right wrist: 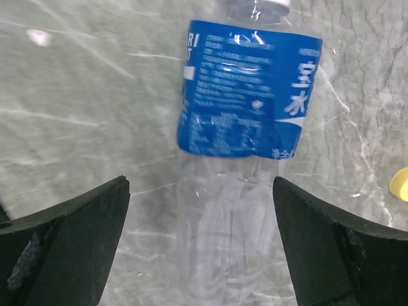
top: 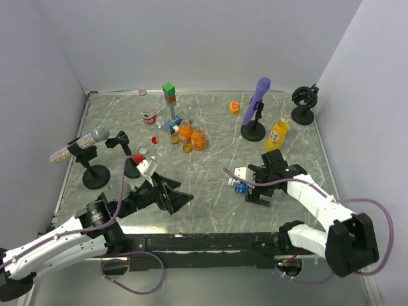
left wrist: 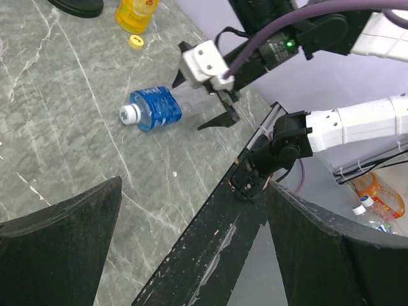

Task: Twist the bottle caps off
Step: Pick up the plastic bottle at the corner of the board.

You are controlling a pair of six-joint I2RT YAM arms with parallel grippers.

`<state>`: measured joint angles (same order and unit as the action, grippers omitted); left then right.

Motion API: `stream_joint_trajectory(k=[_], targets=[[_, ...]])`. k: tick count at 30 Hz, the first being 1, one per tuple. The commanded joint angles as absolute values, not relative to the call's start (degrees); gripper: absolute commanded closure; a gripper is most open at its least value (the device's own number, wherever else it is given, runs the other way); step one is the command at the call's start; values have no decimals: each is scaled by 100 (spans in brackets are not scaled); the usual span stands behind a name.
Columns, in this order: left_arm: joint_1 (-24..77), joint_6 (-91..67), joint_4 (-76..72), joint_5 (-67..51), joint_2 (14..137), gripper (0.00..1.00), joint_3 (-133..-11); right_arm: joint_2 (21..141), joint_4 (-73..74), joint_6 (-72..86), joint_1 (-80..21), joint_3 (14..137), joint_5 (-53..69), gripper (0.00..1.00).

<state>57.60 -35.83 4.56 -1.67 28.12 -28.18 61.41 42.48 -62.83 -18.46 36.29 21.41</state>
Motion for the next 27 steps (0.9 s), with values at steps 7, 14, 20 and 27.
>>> stream_joint_trajectory(k=[7,14,20,27], targets=[[5757,-3788,185,-176,2707,3,-2742,6873,2901,-6021,-2285,3094,1003,4],[5757,-3753,150,-298,2856,3,-2804,7242,2988,-5705,-2294,3409,1098,40],[5757,-3420,-104,-702,3085,3,-2856,7137,3585,-5327,-2285,3945,1774,66],[5757,-1567,-1052,-2529,3419,1,-2567,6189,4982,-5975,-2294,4666,3863,76]])
